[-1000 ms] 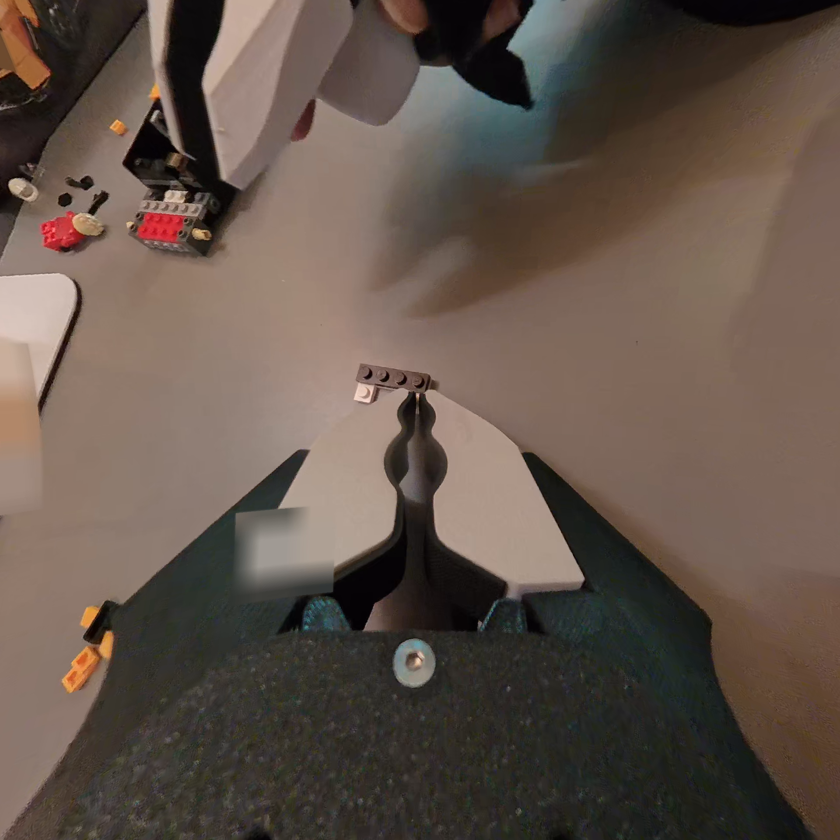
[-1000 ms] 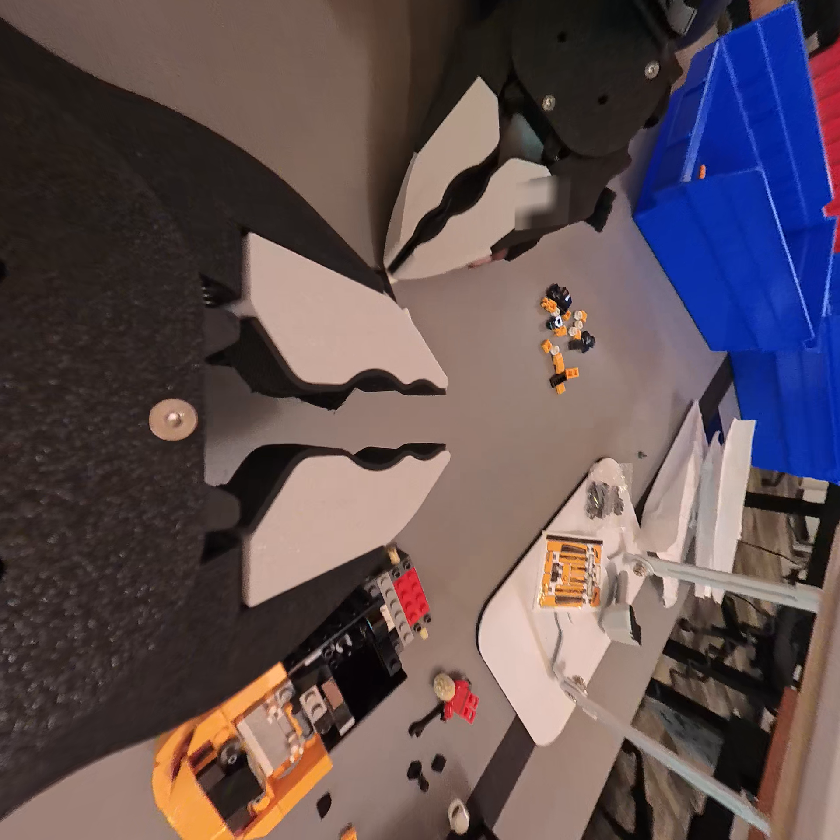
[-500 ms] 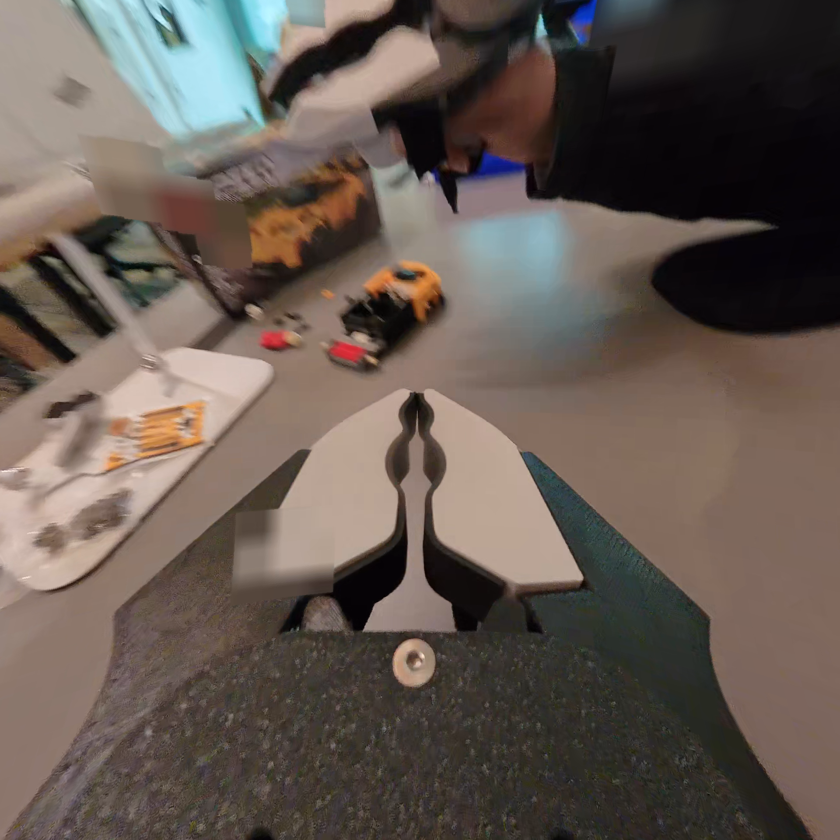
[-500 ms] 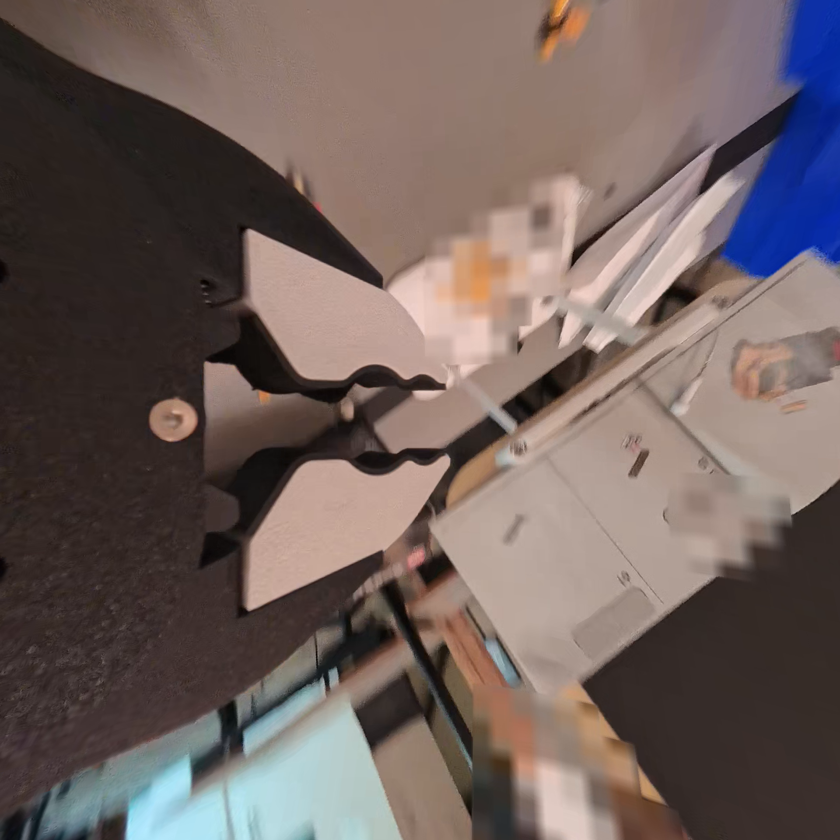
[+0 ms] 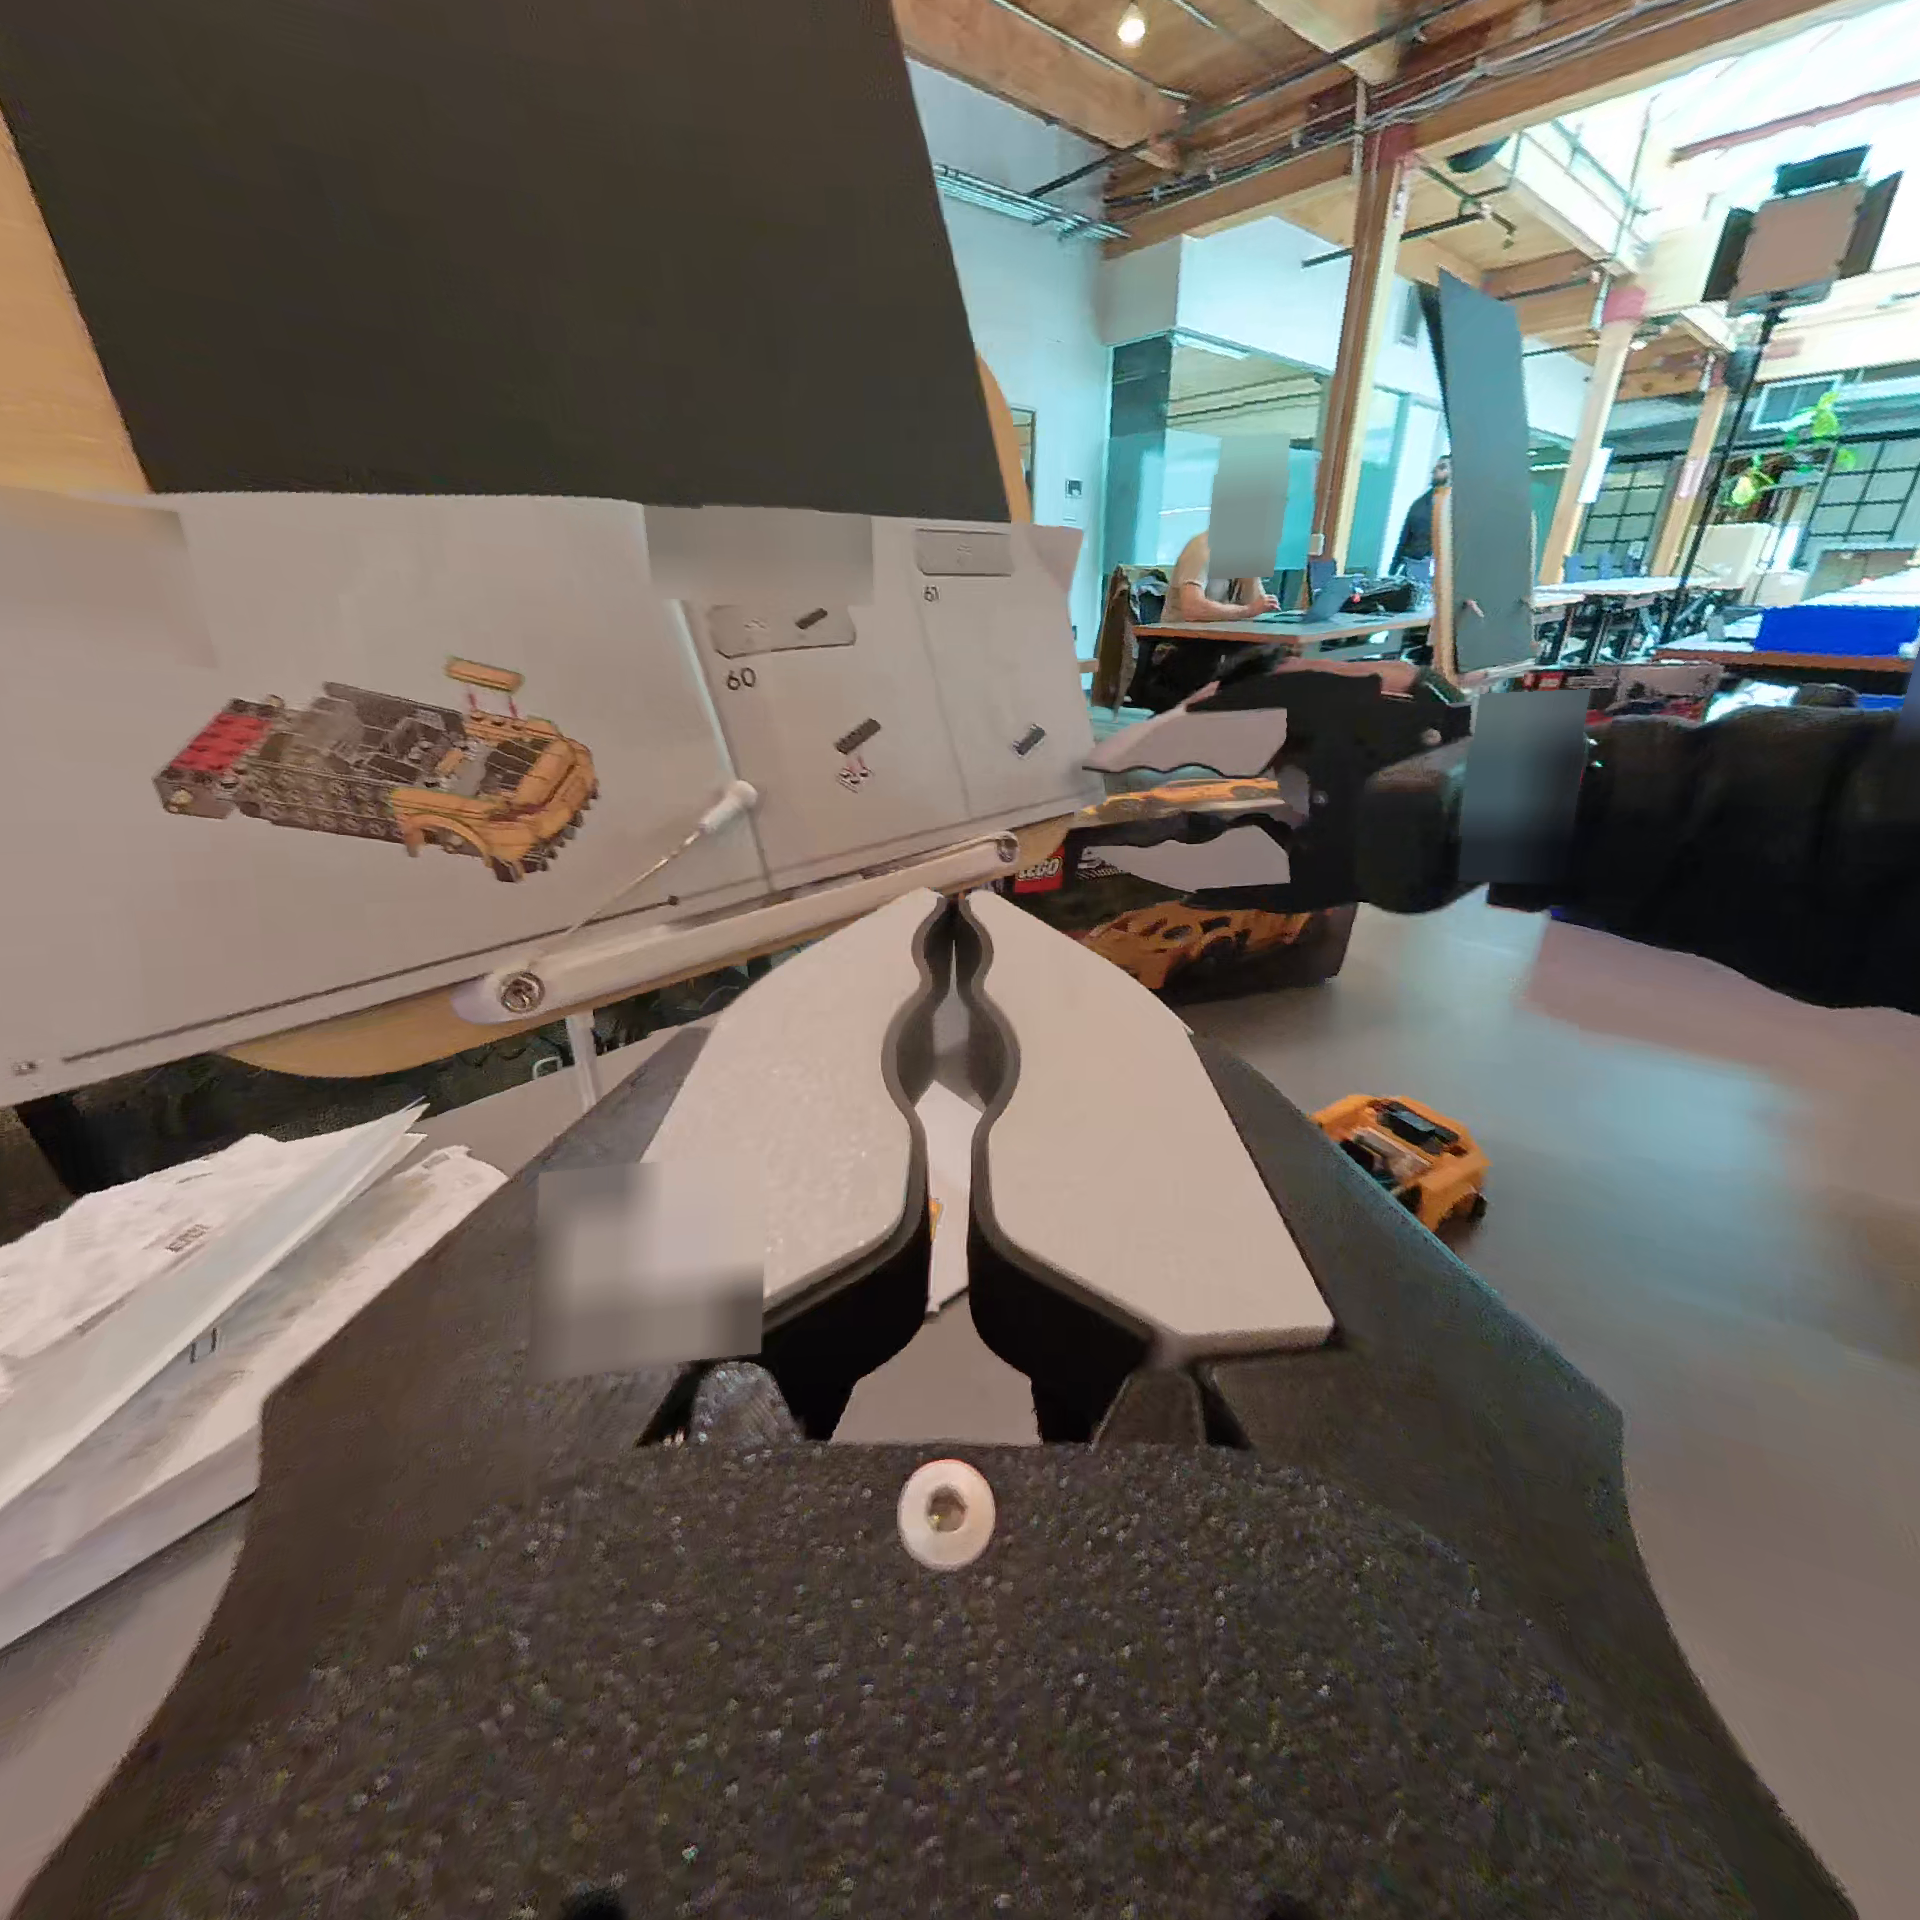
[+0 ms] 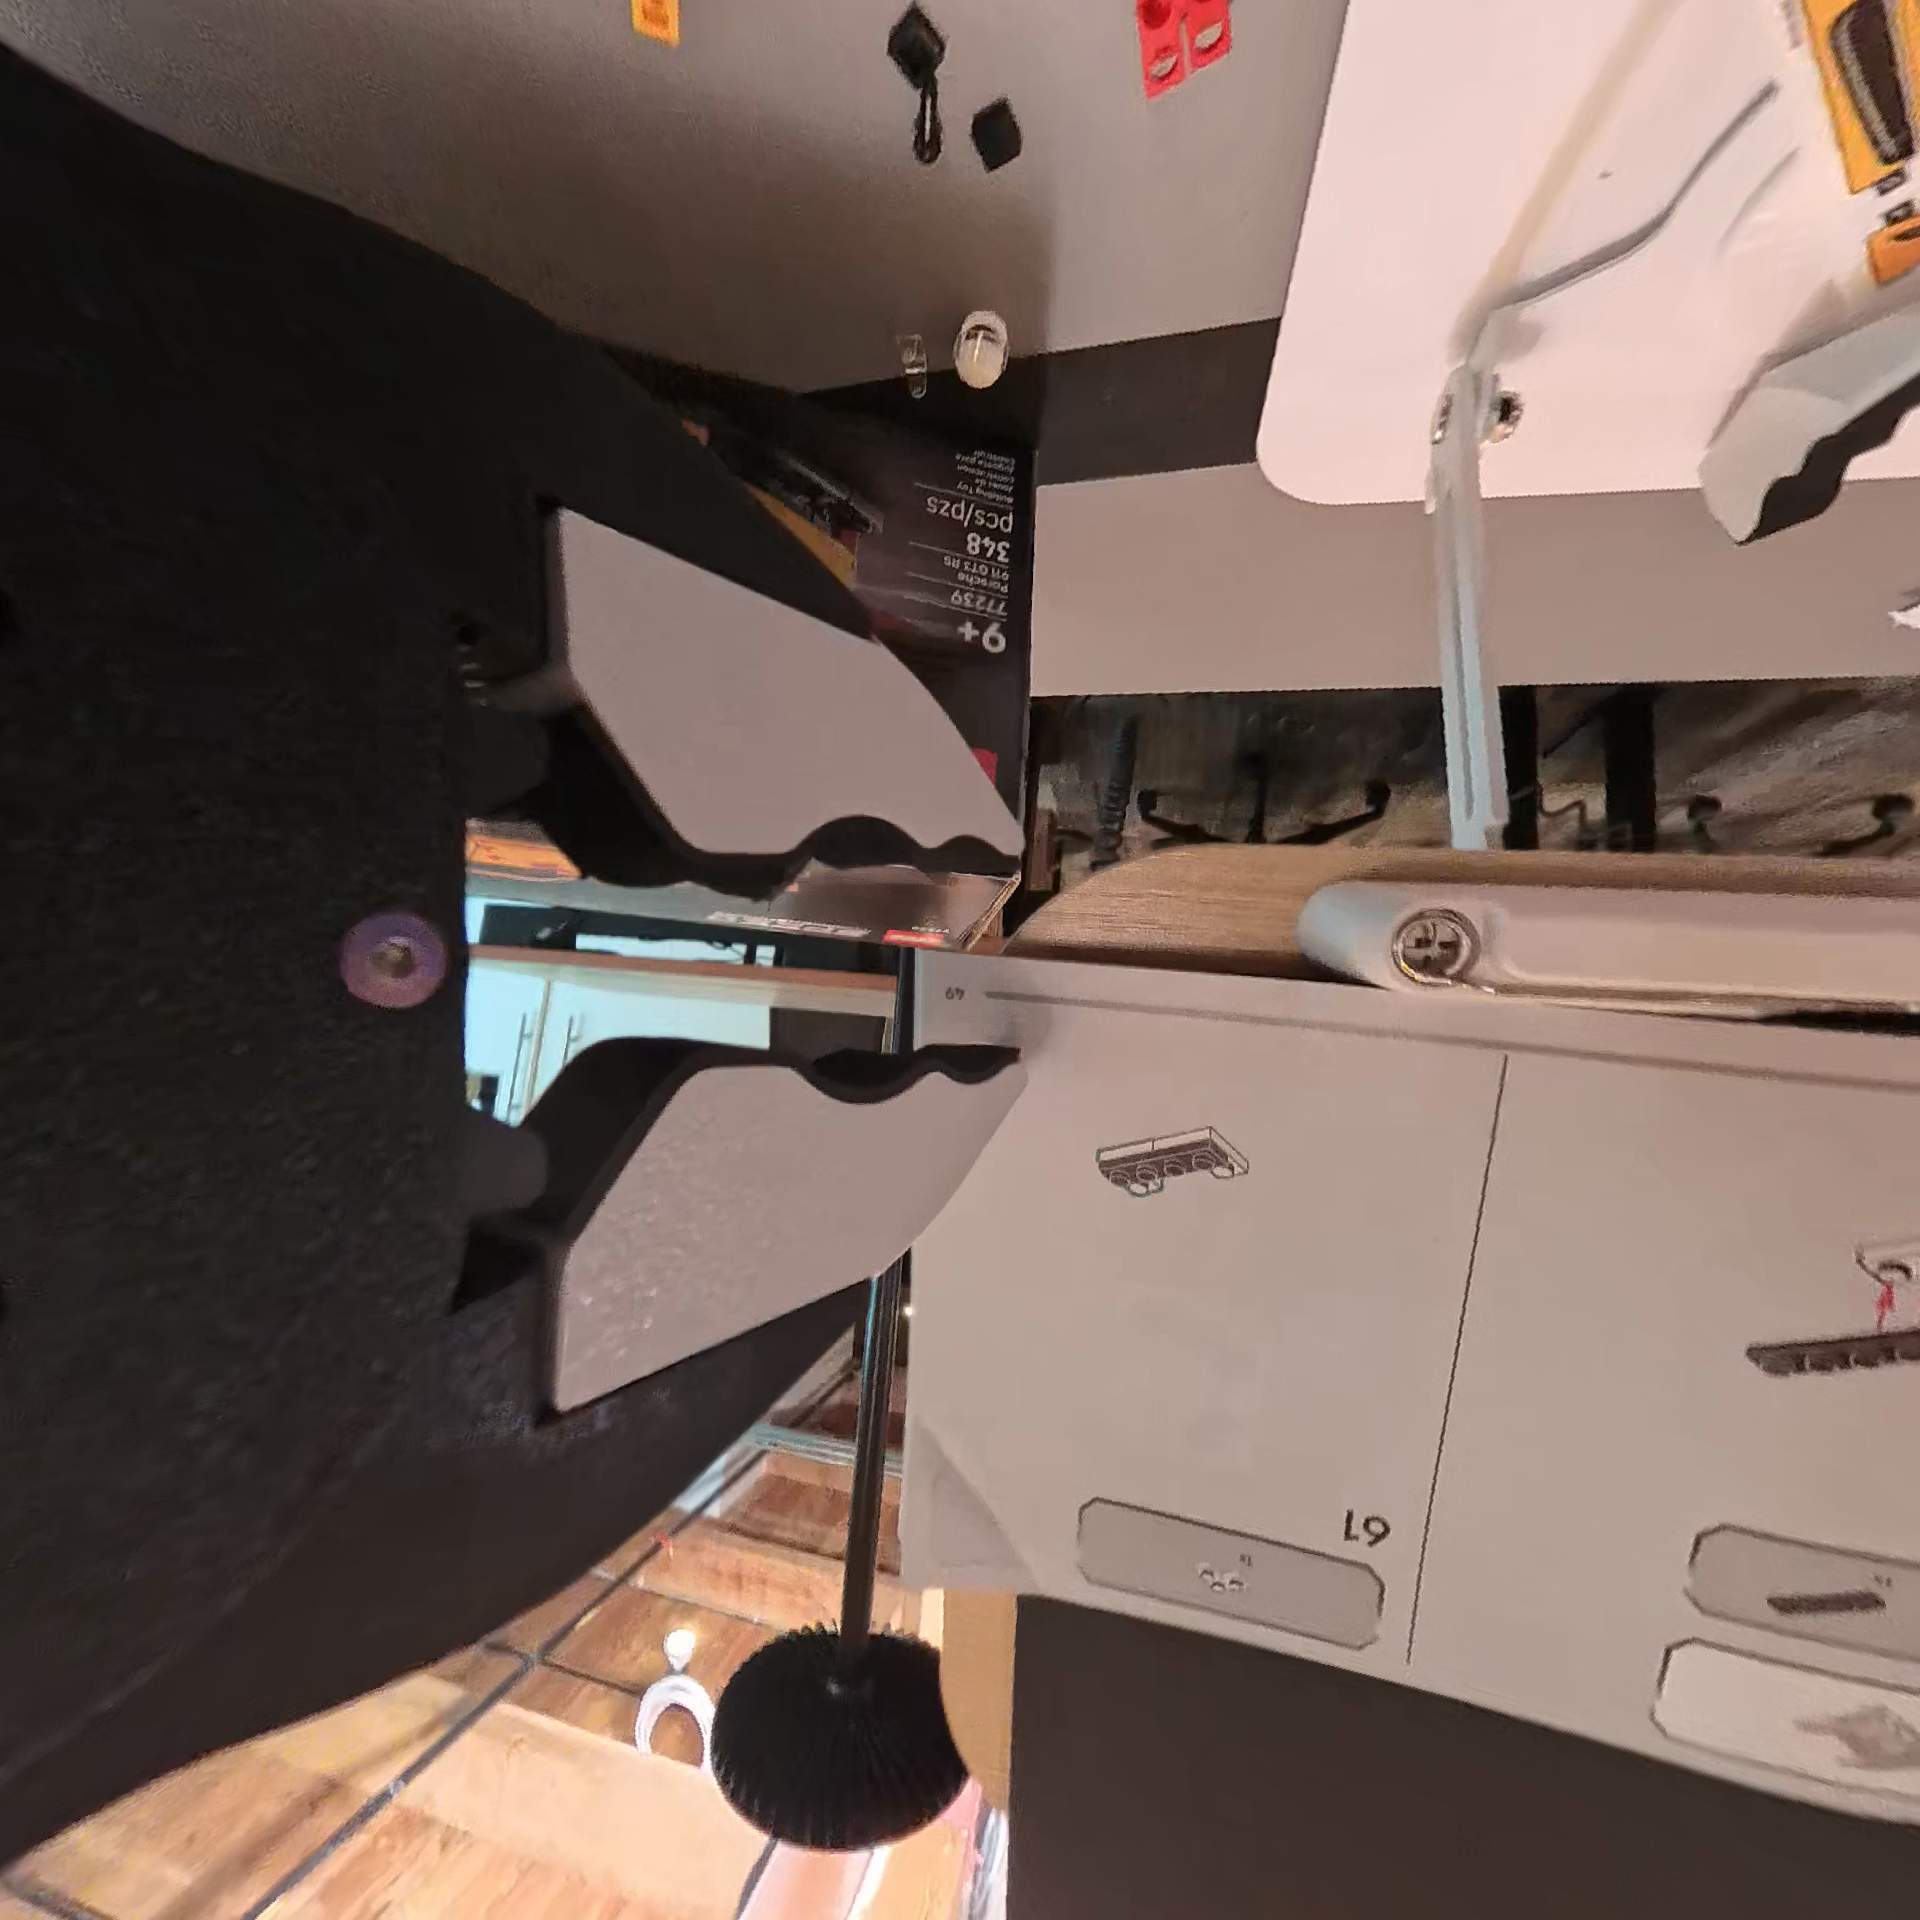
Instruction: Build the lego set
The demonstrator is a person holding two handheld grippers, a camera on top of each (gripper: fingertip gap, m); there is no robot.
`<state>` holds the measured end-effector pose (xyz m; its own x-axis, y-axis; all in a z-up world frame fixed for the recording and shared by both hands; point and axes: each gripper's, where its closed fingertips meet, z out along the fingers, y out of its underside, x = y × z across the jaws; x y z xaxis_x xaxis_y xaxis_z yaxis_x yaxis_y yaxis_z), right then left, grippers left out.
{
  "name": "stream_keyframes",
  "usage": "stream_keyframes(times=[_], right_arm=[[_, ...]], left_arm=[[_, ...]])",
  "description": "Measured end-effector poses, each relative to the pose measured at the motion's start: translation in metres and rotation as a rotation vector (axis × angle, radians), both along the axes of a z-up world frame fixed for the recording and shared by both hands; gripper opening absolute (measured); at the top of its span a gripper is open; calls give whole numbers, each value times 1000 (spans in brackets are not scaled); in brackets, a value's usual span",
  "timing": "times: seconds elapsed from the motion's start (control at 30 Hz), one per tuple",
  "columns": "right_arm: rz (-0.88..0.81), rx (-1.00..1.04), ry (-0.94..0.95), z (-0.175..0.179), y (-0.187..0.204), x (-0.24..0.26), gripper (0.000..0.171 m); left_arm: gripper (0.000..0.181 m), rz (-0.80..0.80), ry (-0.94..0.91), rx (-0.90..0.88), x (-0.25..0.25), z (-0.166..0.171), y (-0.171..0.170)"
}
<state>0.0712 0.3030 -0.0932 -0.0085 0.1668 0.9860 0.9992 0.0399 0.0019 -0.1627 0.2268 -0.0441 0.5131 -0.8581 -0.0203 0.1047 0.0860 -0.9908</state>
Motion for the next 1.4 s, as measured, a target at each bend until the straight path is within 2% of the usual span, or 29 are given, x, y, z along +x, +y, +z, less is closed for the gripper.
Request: stream_keyframes(times=[0.37, 0.77, 0.9, 1.13, 1.33, 1.4], right_arm=[[27, -58, -28, 1, 0, 2, 5], [-4, -444, 390, -1, -5, 0, 0], [-28, -544, 476, -5, -2, 4, 0], [-13, -634, 586, -7, -2, 1, 0], [94, -689, 730, 3, -16, -15, 0], [107, -596, 737, 16, -13, -13, 0]], left_arm=[[0, -55, 152, 24, 15, -29, -2], [0, -147, 245, 23, 45, -40, -17], [0, -163, 244, 20, 51, -39, -21], [0, -177, 255, 9, 57, -45, -23], [0, -189, 262, -18, 56, -56, -21], [0, -191, 265, -22, 56, -58, -20]])
